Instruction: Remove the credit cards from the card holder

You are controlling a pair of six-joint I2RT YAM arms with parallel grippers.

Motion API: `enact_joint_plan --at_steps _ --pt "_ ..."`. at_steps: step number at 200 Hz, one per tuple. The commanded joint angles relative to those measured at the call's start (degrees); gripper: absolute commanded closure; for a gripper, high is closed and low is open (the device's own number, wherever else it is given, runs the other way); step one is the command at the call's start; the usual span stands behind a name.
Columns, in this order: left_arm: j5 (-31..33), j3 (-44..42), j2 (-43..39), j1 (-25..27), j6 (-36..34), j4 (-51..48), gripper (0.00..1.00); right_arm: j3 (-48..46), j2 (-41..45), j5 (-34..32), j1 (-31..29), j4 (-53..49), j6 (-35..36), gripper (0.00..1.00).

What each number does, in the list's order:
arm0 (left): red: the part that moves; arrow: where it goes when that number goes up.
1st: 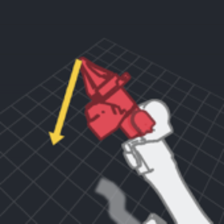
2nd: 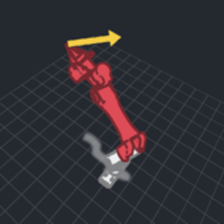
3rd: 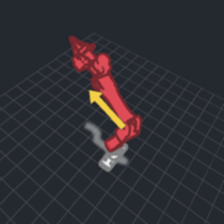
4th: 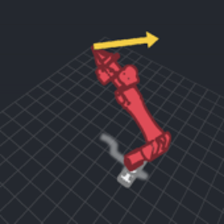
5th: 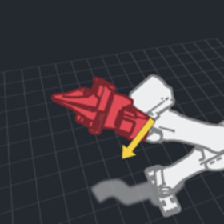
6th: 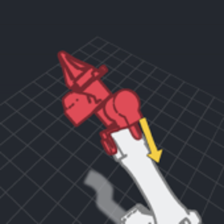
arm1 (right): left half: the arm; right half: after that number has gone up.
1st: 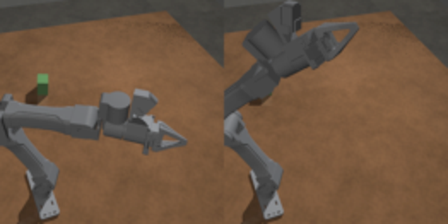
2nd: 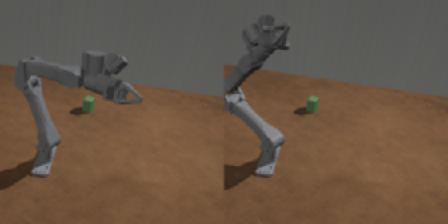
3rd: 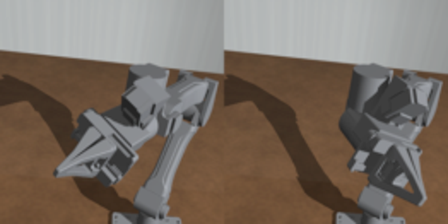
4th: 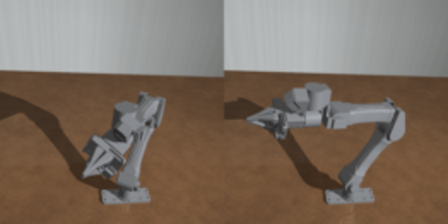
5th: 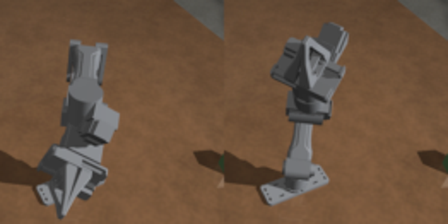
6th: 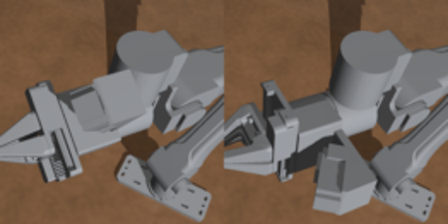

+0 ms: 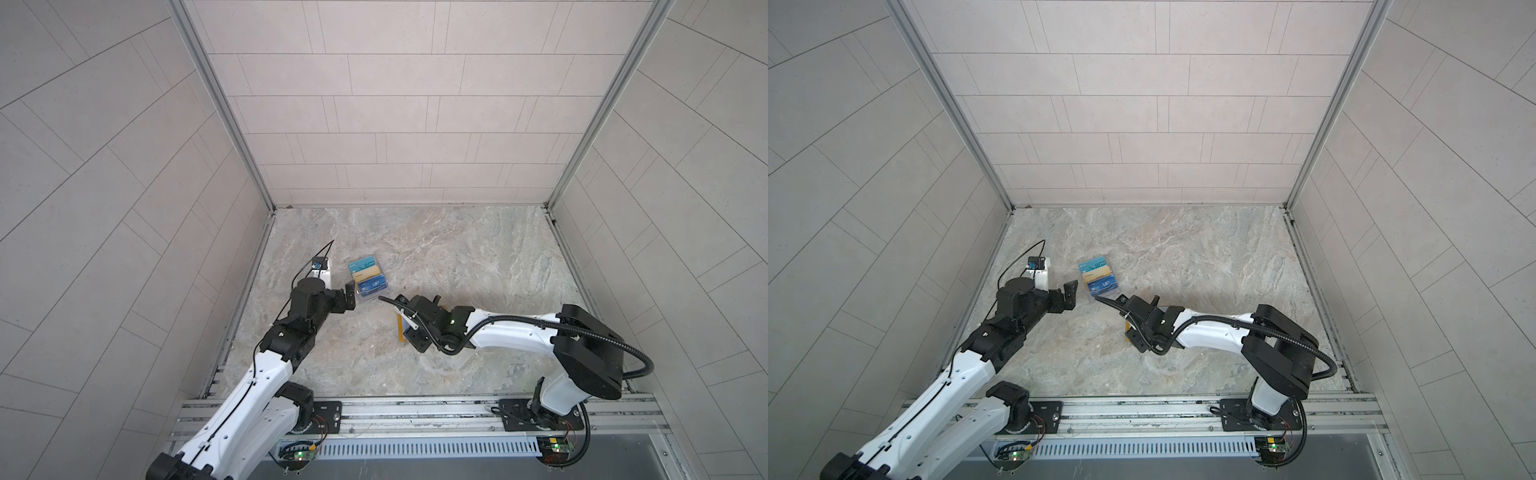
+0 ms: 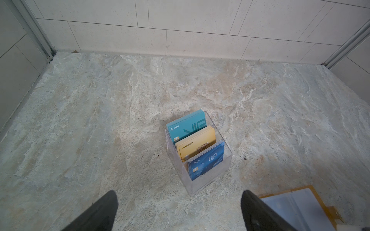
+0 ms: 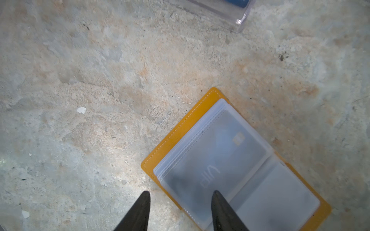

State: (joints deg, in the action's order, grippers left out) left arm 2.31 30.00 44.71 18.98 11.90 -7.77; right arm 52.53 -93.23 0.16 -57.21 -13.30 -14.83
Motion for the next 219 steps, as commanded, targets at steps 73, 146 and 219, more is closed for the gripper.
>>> enact_joint_plan --at_steps 73,146,219 --pt "-0.53 2.33 0.29 0.05 -1.27 -1.28 0.0 1.13 -4.83 -3.5 -0.01 0.38 -0.36 0.51" --pt "-0.3 2.35 0.45 0.26 -1.35 -1.55 0.0 0.72 -4.25 -5.12 -0.01 0.29 -1.17 0.68" --pt "-0.37 2.61 0.59 0.35 -1.44 -1.8 0.0 0.26 -2.47 -6.92 -0.01 -0.37 -1.11 0.75"
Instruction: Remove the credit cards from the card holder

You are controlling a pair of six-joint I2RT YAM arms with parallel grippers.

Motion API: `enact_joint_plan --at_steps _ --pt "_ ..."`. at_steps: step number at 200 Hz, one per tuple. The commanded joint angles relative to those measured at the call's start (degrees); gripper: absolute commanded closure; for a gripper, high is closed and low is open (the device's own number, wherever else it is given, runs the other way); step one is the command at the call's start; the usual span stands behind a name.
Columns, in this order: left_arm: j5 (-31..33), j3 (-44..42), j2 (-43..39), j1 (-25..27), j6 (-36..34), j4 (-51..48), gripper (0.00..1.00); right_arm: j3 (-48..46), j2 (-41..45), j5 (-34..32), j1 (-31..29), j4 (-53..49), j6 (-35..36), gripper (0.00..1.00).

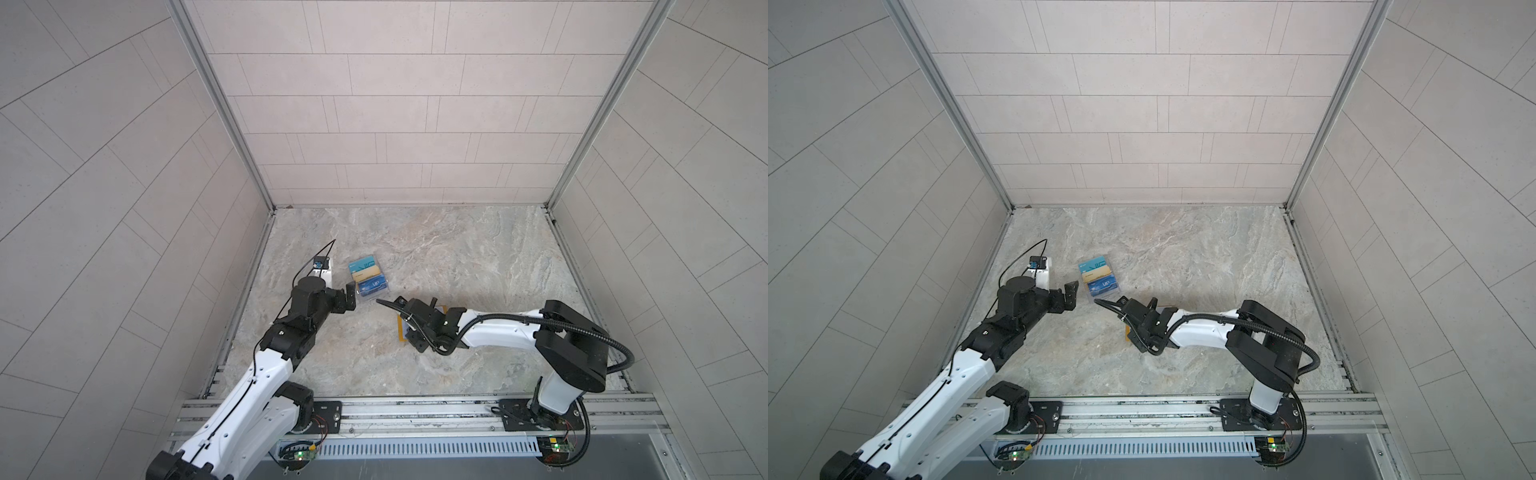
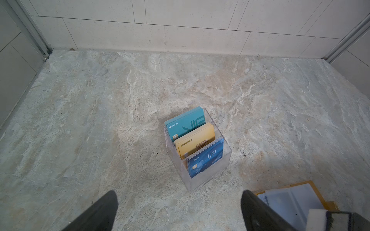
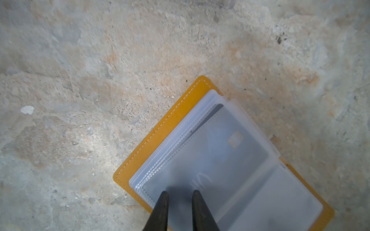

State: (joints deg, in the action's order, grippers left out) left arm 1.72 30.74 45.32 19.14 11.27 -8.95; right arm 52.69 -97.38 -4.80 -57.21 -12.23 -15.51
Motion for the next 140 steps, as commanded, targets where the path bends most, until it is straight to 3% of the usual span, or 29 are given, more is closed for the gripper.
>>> enact_joint_plan --at_steps 1,66,140 --pt "0.22 1.82 0.01 0.2 -0.81 -0.62 0.0 0.12 1.68 -1.92 -0.01 -1.42 -0.42 0.75" --pt "-0.04 1.89 0.43 0.29 -0.89 -0.63 0.0 1.59 2.96 1.51 -0.01 -0.21 1.1 0.53" --pt "-0.27 2.07 0.76 0.29 -1.08 -0.81 0.0 3.11 -0.61 1.55 -0.04 0.01 1.05 0.5"
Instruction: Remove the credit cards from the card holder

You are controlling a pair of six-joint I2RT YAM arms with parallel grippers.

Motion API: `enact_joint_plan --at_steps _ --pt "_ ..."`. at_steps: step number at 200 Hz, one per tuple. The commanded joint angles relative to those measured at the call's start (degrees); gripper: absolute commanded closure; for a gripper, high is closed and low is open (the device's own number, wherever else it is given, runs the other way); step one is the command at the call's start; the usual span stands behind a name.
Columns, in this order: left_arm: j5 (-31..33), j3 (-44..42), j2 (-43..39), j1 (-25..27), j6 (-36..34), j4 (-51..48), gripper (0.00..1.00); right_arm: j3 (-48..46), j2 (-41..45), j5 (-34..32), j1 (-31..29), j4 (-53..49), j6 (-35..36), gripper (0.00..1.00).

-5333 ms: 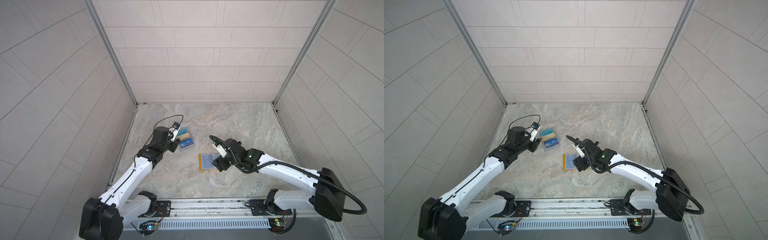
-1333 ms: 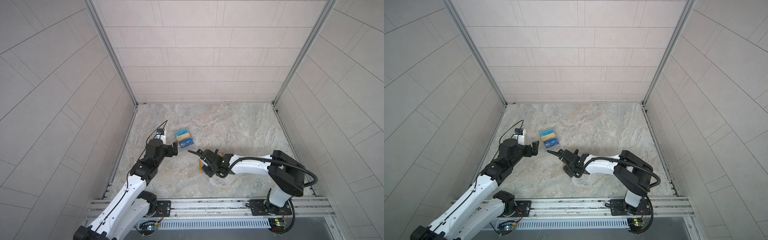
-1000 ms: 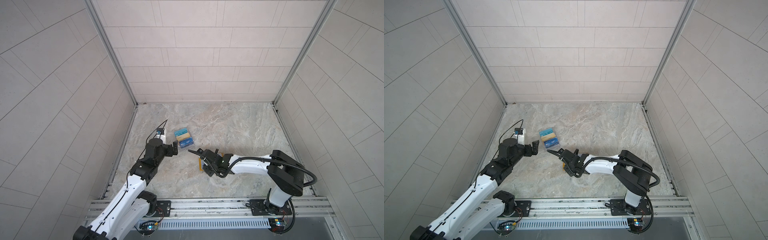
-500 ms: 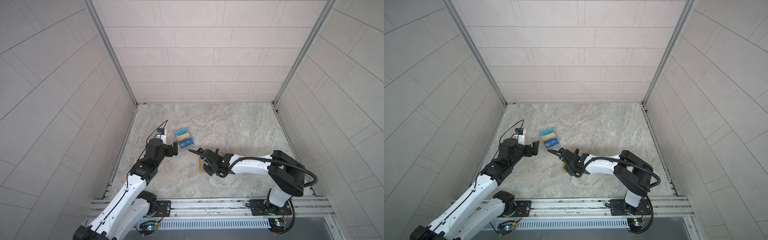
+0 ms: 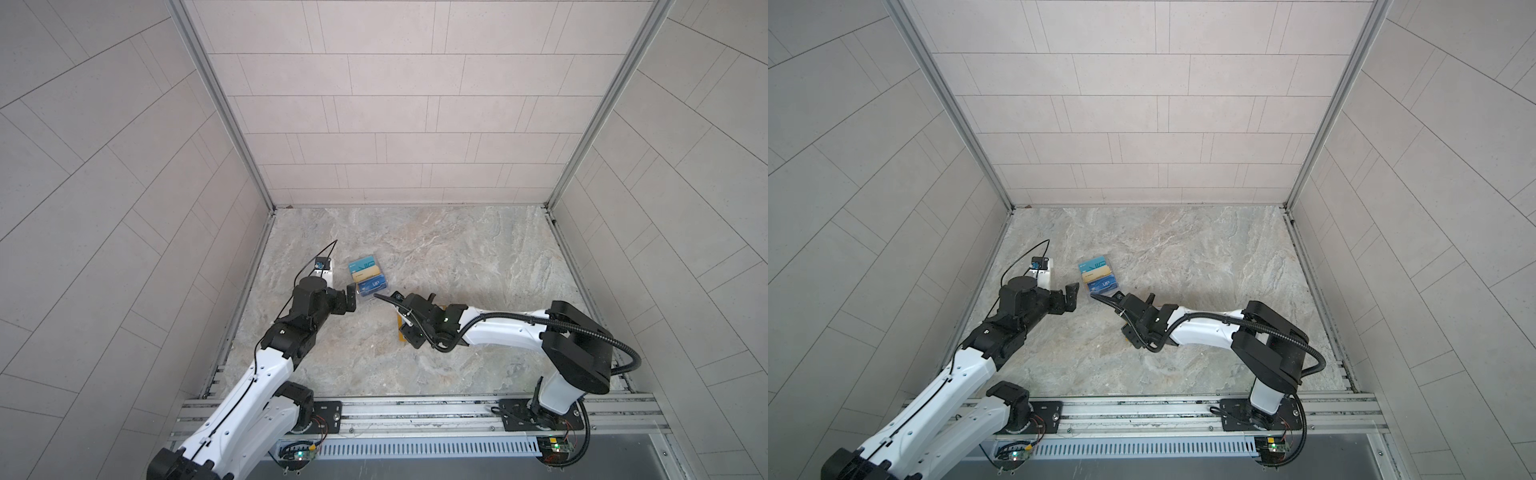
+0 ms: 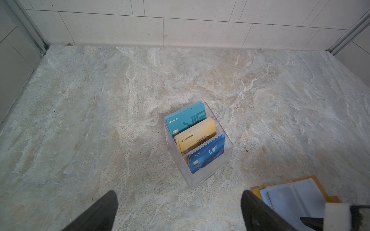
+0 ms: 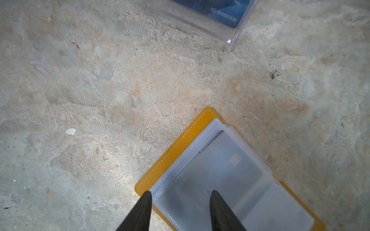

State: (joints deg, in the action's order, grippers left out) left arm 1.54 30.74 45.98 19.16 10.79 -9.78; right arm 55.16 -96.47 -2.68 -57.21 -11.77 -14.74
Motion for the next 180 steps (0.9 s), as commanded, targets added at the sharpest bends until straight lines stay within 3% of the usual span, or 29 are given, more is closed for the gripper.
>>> enact_joint_plan --at_steps 1,115,180 --pt "-0.12 2.1 0.13 0.27 -0.59 0.03 0.0 0.65 -1.57 -0.57 -0.02 -0.45 0.31 0.5" --pt "-0.34 2.54 0.6 0.36 -0.85 -0.24 0.0 -1.52 -3.23 -2.06 -0.01 -0.32 -0.14 0.53" --pt "-0.33 2.45 0.57 0.44 -0.85 -0.41 0.0 -2.99 -3.48 -2.42 -0.01 -0.1 -0.78 0.63"
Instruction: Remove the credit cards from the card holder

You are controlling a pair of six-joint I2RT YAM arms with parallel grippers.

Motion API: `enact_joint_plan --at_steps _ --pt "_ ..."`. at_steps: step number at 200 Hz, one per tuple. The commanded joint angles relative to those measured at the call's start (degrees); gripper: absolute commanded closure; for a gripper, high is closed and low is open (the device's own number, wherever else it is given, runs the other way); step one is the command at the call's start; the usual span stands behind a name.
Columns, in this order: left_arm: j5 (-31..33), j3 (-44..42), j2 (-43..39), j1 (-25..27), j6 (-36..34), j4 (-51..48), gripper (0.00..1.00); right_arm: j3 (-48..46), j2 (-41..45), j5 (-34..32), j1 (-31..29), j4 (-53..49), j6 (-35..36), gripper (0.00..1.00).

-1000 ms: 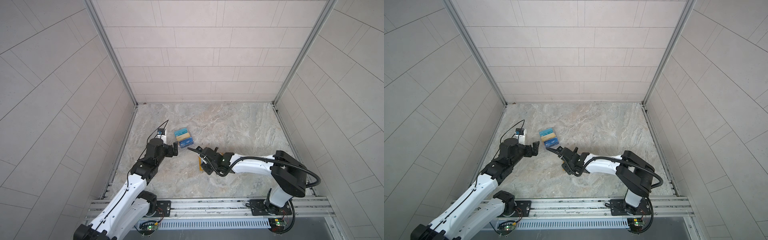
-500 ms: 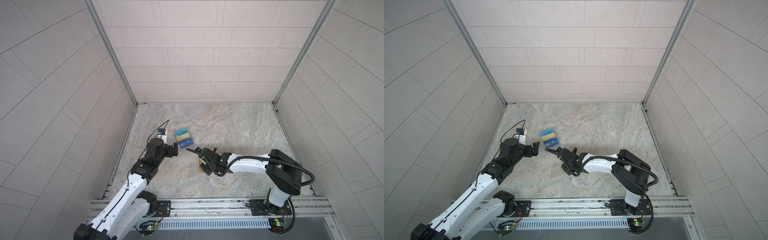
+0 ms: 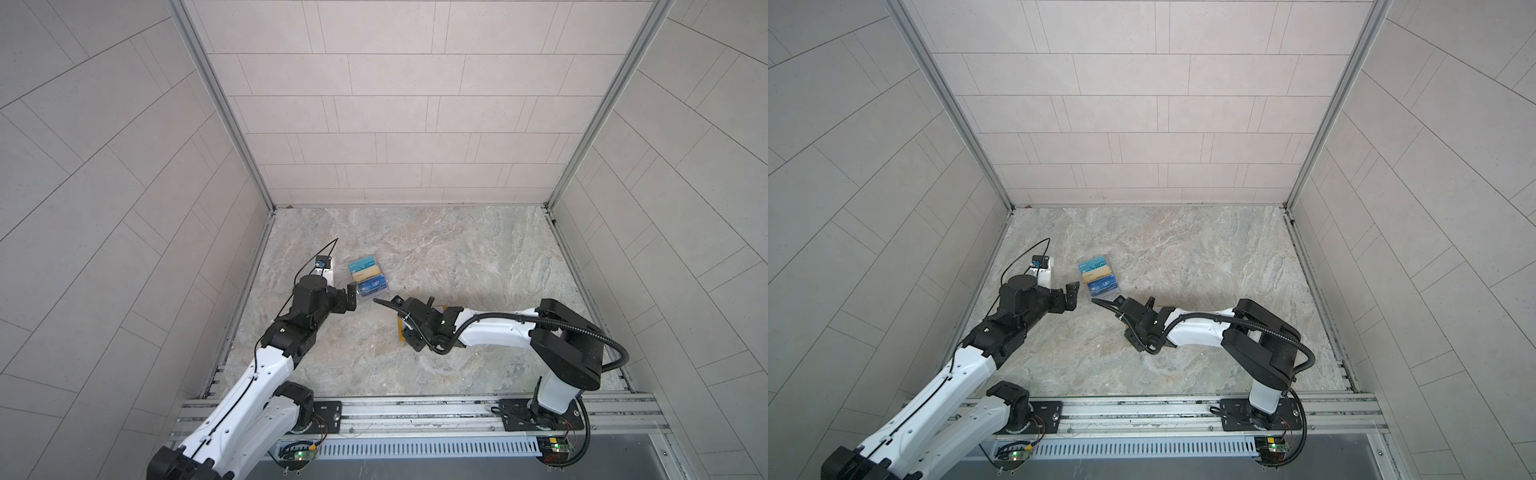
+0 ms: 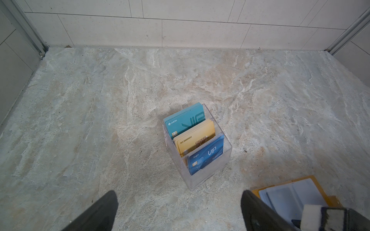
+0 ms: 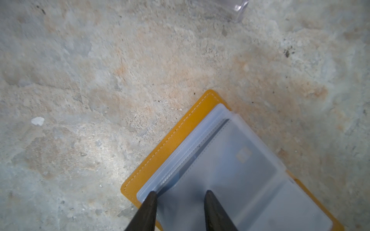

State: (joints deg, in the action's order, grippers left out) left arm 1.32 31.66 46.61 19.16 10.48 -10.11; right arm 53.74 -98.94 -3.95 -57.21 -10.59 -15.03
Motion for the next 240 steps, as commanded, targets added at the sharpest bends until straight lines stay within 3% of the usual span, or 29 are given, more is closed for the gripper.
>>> enact_joint_plan --at_steps 1,110,240 --pt "-0.14 1.5 -0.04 0.44 -0.55 -0.04 0.0 -1.64 -1.05 -1.15 -0.05 -1.28 -0.51 0.63" --pt "-1.83 1.67 0.46 0.88 -0.64 -0.25 0.0 -0.88 2.21 -4.17 0.08 -3.16 -1.61 0.84" --pt "-6.61 2.37 5.4 7.31 -3.64 -1.75 0.0 -2.32 7.29 -11.76 1.57 -6.65 -7.45 0.88"
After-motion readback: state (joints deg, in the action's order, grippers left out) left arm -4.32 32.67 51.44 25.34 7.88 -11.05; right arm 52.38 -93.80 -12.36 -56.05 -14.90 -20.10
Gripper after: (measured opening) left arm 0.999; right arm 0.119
